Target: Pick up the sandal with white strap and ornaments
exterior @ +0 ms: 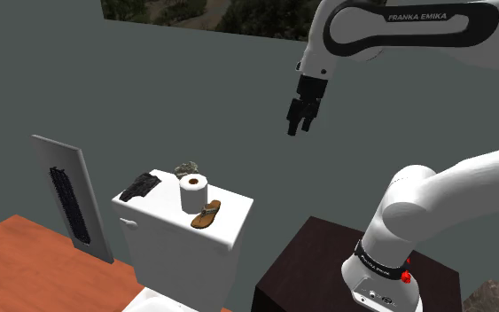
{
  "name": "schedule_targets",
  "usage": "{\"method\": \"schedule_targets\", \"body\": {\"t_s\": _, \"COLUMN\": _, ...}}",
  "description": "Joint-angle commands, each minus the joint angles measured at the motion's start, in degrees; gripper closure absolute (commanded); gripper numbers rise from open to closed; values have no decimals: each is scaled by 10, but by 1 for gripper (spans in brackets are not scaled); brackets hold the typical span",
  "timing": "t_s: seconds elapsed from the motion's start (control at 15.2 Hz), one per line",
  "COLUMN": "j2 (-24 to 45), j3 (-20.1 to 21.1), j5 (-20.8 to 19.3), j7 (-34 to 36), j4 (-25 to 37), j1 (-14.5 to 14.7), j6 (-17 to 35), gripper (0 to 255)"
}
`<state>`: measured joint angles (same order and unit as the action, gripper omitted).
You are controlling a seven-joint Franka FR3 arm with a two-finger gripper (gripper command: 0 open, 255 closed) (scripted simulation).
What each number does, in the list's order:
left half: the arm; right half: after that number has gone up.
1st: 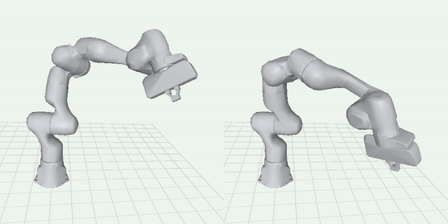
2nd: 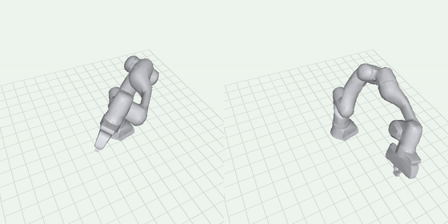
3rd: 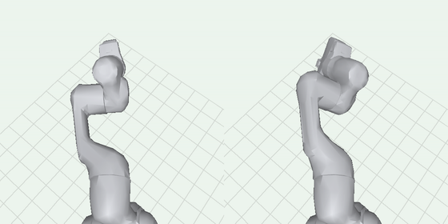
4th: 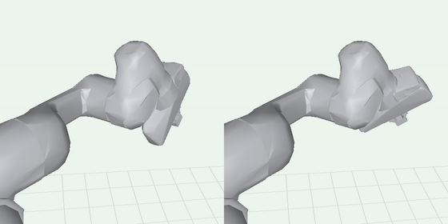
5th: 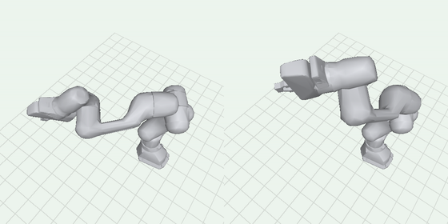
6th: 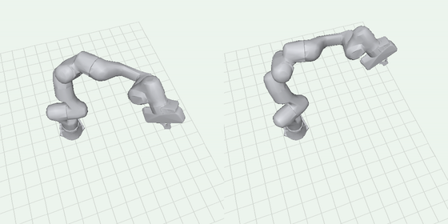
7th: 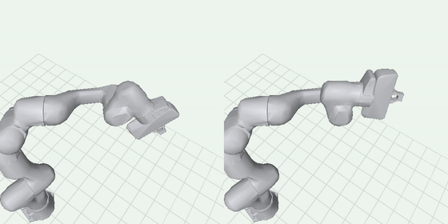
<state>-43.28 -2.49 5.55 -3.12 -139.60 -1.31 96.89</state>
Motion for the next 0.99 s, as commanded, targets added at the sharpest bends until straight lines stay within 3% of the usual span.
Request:
{"method": "schedule_targets", "body": {"t_s": 0.0, "j2": 0, "j3": 0, "j5": 0, "j7": 0, "j4": 0, "j1": 0, "j6": 0, "gripper": 0}}
{"method": "schedule_targets", "body": {"t_s": 0.46, "j2": 86, "j3": 72, "j5": 52, "j7": 138, "j4": -36, "j1": -2, "j6": 116, "gripper": 0}}
{"method": "schedule_targets", "body": {"t_s": 0.92, "j2": 217, "j3": 135, "j5": 85, "j7": 272, "j4": -27, "j1": -5, "j6": 233, "gripper": 0}}
